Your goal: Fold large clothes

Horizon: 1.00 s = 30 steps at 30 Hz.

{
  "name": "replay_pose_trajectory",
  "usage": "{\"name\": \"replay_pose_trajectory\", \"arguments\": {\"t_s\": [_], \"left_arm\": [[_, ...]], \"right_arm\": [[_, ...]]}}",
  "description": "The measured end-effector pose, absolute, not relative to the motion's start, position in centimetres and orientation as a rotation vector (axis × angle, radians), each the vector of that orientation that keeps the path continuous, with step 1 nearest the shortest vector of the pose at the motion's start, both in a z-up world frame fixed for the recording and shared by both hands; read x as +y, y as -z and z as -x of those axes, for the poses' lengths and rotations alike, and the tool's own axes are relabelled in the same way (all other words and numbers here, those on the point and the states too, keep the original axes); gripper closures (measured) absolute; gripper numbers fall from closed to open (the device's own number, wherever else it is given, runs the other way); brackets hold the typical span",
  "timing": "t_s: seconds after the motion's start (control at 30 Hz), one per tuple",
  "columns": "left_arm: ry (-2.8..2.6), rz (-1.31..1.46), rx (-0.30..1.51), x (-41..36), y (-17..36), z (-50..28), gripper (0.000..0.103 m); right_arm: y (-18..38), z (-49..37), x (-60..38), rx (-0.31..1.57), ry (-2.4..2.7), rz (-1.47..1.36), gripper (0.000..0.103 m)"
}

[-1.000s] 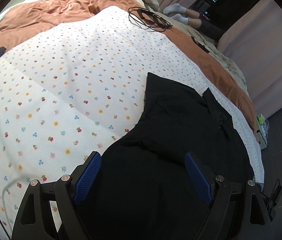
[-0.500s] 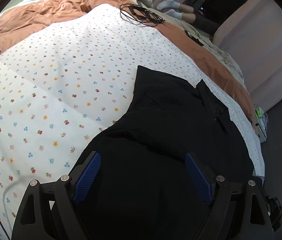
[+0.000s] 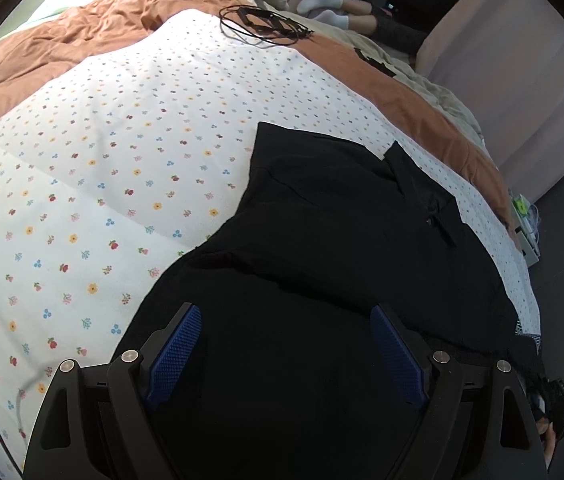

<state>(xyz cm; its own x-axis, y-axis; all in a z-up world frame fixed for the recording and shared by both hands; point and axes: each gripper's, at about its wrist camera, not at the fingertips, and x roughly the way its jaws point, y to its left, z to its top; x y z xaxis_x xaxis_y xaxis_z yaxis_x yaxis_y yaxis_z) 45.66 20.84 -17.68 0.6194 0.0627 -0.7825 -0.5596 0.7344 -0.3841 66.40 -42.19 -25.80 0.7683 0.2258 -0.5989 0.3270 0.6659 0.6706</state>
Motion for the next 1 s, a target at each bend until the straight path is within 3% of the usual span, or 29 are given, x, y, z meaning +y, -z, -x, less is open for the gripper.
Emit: {"name": "replay_pose_trajectory", "arguments": {"t_s": [0.03, 0.07, 0.5, 0.77, 1.0], "left_arm": [[-0.397, 0.672, 0.831, 21.1, 17.7, -45.6, 0.016], [-0.401, 0.68, 0.829, 21.1, 17.8, -45.6, 0.016], [-0.386, 0.716, 0.798, 21.2, 17.3, -45.0, 0.016], [-0.369, 0.735, 0.787, 21.4, 17.1, -44.6, 0.016], [-0.365, 0.748, 0.794, 21.5, 17.3, -44.6, 0.016]], "right_arm": [[25.9, -66.5, -42.4, 0.701, 0.053, -0.874, 0.08], [25.9, -66.5, -42.4, 0.689, 0.042, -0.878, 0.095], [17.0, -64.9, -35.3, 0.492, -0.162, -0.702, 0.098], [15.5, -65.0, -28.3, 0.515, -0.309, -0.633, 0.098], [17.7, -66.3, -20.8, 0.643, -0.415, -0.539, 0.098]]}}
